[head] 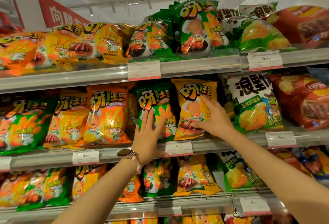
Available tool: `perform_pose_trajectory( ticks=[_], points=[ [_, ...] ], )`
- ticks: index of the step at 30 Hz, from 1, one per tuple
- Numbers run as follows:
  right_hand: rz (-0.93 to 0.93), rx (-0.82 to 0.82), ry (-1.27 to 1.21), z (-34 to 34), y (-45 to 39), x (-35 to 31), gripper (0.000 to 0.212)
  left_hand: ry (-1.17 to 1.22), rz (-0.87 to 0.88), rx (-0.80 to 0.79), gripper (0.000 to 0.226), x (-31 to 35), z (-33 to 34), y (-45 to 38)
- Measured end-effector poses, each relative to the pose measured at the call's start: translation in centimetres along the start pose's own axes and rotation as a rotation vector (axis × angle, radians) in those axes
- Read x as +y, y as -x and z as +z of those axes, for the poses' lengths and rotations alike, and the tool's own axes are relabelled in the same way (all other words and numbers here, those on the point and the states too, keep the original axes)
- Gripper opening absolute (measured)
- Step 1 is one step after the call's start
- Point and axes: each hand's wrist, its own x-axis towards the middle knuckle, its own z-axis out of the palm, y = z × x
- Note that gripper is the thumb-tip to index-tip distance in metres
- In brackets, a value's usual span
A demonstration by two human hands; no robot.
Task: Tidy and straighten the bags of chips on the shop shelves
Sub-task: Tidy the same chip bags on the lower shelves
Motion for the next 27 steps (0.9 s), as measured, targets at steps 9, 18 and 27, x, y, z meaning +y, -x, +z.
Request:
perform_pose_trajectory(
  ticks=[9, 18, 27],
  points=[
    [-0.057, 0.204, -0.315, -0.9, 1.7, -0.5, 0.082, 0.017, 0.029, 0.022, 0.129, -0.5, 0.1, -0.2],
    [-0.108, 0.118, -0.429, -0.4, 4.8, -4.2, 0.084, 0.259, 0.202, 0.219, 0.079, -4.9, -4.0, 1.8],
    [-0.197, 0.138, -0.316, 3.6, 5.6, -9.0, 0.079, 0.313, -0.369, 0.428, 0.112, -12.2, -5.1, 3.8]
  ],
)
